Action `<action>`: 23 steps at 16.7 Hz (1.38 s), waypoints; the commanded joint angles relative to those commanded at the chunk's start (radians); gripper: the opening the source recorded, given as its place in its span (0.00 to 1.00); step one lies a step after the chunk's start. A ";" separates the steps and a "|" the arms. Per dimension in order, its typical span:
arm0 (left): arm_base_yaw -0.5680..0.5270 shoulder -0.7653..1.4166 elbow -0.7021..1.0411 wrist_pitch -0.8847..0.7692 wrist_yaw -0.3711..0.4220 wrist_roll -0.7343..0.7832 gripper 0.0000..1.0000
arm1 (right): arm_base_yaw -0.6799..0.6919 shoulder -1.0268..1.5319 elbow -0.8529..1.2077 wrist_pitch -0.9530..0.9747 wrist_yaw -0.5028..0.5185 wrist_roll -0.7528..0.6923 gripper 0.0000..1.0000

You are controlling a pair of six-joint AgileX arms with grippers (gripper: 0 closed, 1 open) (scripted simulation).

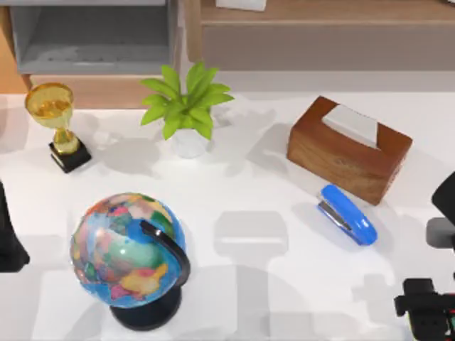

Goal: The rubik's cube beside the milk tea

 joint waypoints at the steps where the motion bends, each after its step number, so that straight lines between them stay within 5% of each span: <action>1: 0.000 0.000 0.000 0.000 0.000 0.000 1.00 | 0.000 0.009 -0.009 0.000 0.000 0.000 0.00; 5: 0.000 0.000 0.000 0.000 0.000 0.000 1.00 | 0.000 0.009 -0.010 0.000 0.000 0.000 0.00; 18: 0.000 0.000 0.000 0.000 0.000 0.000 1.00 | 0.000 0.009 -0.010 0.000 0.000 0.000 0.98; 23: 0.000 0.000 0.000 0.000 0.000 0.000 1.00 | 0.000 0.009 -0.010 0.000 0.000 0.000 1.00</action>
